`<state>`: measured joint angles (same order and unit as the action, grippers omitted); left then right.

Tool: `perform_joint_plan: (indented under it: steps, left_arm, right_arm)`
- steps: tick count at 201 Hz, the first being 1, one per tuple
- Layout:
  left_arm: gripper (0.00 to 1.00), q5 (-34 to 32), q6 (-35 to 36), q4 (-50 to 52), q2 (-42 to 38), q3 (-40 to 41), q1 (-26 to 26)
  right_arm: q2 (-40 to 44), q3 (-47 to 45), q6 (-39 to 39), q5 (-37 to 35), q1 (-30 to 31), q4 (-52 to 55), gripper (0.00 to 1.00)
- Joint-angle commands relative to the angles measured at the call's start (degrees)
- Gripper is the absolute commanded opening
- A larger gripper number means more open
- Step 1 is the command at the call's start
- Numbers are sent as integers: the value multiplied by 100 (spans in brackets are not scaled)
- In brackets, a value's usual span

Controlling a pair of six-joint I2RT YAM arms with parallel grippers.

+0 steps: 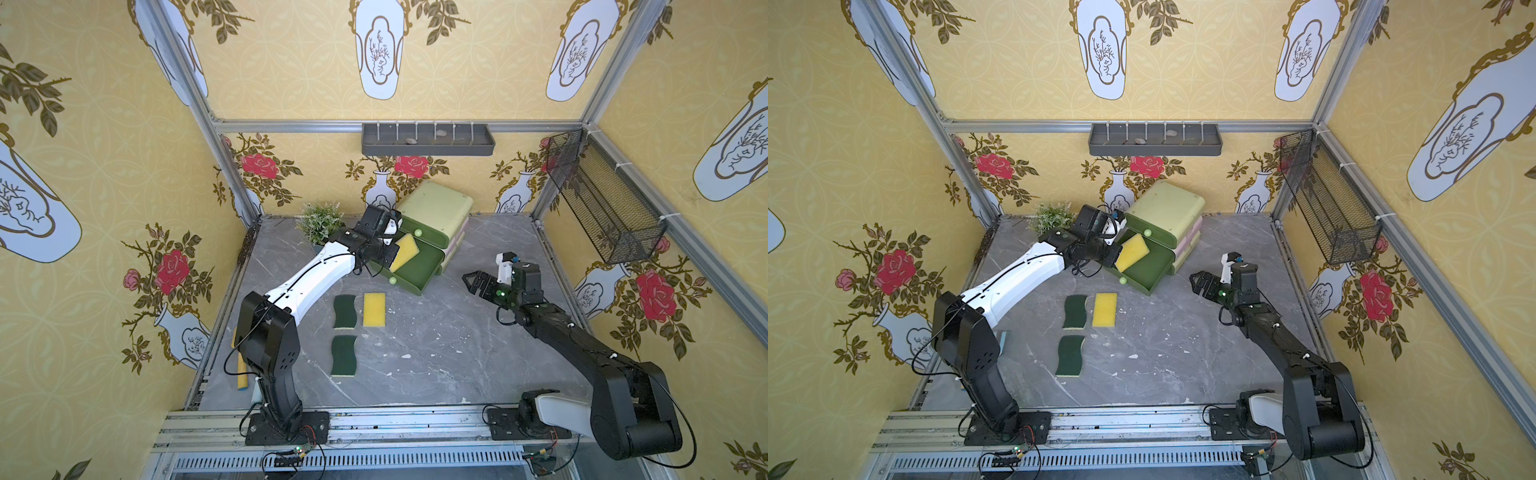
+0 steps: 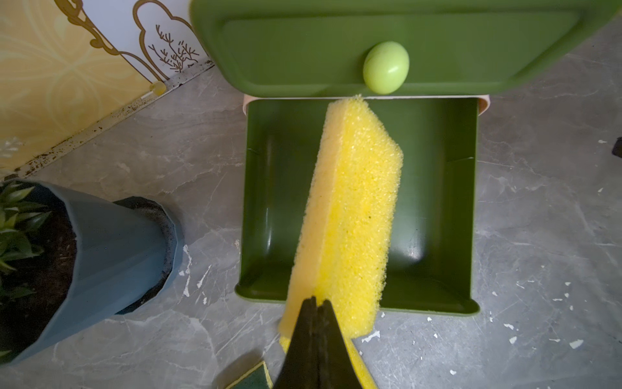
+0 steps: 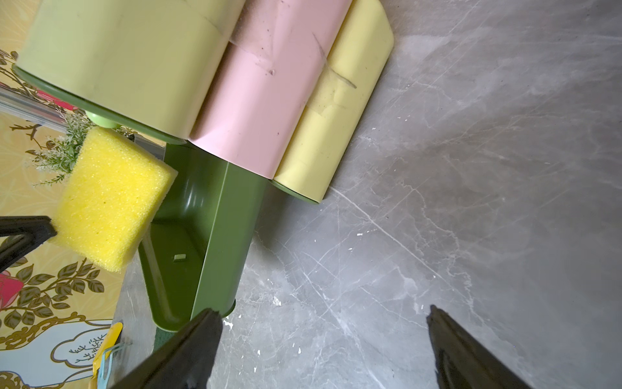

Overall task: Take the sponge out of the drawer
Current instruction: Pick up the sponge from the drawer.

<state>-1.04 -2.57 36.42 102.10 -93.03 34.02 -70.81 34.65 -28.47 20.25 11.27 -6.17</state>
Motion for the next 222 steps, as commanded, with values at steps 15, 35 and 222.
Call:
perform_joint_plan:
  steps: [15, 35, 222]
  left_arm:
    - [0, 72, -263, -148, -339, 372, -1]
    - [0, 99, -394, -274, -597, 620, -1]
    - [0, 640, -3097, -1499, -3749, 3966, 235]
  right_arm:
    - [14, 6, 26, 23, 3, -198, 98]
    - [14, 9, 26, 24, 0, -212, 98]
    - [53, -25, 34, 612, 7, -398, 98]
